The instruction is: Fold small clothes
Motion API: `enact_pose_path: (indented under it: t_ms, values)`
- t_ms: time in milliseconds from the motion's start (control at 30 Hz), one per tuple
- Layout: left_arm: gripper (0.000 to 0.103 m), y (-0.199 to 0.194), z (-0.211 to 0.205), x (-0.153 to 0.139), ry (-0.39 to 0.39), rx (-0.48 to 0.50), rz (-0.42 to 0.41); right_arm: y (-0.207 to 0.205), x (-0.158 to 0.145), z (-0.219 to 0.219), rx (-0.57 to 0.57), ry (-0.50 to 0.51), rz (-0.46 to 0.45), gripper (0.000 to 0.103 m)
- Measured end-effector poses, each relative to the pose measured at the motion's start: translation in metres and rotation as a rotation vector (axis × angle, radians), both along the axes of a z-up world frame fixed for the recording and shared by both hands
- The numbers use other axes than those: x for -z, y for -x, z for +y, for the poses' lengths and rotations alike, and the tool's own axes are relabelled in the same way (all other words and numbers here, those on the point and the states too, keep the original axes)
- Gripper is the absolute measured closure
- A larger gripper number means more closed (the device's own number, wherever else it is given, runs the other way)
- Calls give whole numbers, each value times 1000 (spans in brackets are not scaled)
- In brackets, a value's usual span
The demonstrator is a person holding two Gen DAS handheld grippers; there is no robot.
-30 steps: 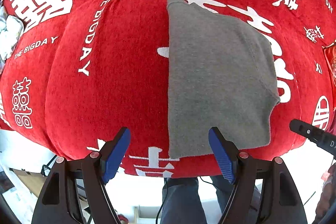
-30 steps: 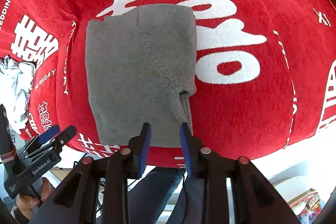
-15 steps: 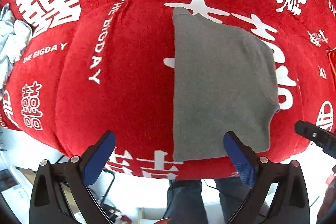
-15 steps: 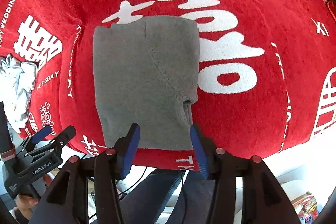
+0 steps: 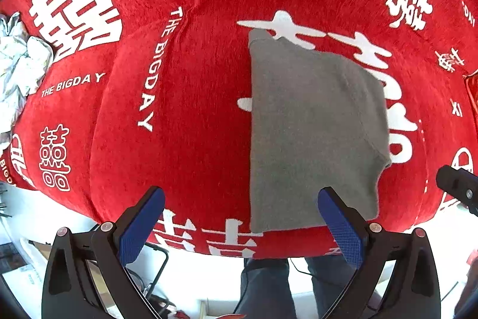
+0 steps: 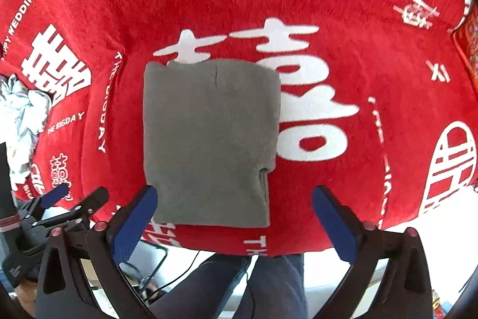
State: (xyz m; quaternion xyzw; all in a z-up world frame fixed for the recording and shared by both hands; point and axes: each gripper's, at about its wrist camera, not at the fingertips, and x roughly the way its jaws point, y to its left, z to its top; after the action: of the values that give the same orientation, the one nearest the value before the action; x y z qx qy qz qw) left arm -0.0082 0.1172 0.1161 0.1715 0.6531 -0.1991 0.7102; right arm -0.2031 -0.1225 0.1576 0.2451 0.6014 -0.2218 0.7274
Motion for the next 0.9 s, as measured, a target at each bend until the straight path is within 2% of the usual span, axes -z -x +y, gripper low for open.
enact_pose_path:
  t_ms: [100,333,467,900]
  values:
    - [0,0,-3,-8,2,2,-12,-2,-4,3,-6,45,24,0]
    - [0,0,-7,-23,17,7,-23,-7,-11,12,-31,76,64,0]
    - [0,2,-13,-32,19,34,-47,-7,-12,14,-16,68,60,0]
    - [0,3,-18,-41,36,36,-53,-6,-15,10,9,64,57,0]
